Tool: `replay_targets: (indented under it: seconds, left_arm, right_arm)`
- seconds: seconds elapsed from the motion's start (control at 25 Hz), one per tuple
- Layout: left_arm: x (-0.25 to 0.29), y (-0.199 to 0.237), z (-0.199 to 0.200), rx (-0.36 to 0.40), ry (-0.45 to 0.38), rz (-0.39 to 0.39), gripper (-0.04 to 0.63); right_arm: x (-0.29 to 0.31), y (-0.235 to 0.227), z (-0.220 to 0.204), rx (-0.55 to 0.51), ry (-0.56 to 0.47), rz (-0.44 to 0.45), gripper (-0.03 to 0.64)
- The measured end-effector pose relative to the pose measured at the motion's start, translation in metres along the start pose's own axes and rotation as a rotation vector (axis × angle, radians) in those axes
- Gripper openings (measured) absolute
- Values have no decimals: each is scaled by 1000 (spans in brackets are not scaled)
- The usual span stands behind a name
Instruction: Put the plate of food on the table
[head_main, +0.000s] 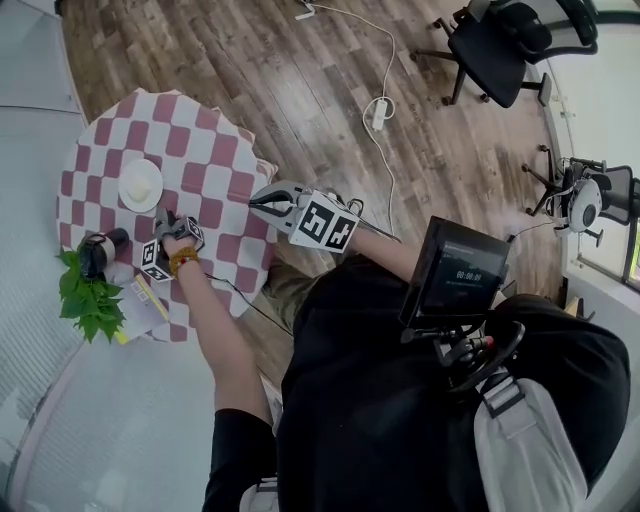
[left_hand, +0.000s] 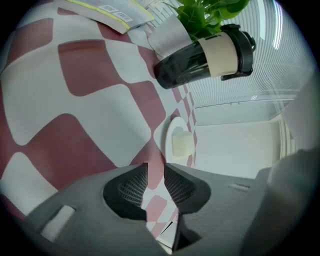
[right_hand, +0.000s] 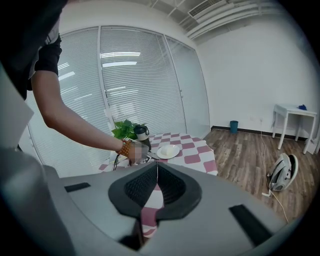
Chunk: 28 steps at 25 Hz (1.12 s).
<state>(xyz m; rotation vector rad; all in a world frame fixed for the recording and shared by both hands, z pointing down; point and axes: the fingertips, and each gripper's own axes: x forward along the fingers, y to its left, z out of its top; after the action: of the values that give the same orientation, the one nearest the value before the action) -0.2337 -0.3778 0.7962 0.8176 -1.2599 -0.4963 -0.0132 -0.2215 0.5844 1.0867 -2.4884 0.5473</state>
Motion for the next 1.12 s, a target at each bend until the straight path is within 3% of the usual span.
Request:
replay_targets:
  seconds: [0.28,0.44,0.72,0.8,0.88,0.92,1.0,1.12]
  left_arm:
    - [-38,26,-14,-14,-11,12,84]
    - [-86,47,-21,83,-16,11,84]
    - [-204,153,-29,199,1,185,83]
    - [-235,174,-25,264,-3,224,83]
    - [-263,177,-18,338,-18,204,63]
    - [-274,172,-15,383,-24,170,20]
    - [-291,150,-12,510,-16,66,6]
    - [-307,90,-10,806,13,-102,6]
  right_arm:
    - [-2,-2,8,-10,-23,9,11]
    - [4,5,20,-32,-40,33,12]
    - [12,29,34,-70,-42,123,12]
    - [16,40,37,-94,-36,150,11]
    - [19,54,40,-122,-32,175,11]
    - [20,62,42,-136,-32,186,11]
    - [25,83,48,-170,-37,203,11]
    - [27,124,76,-268,-74,241,11]
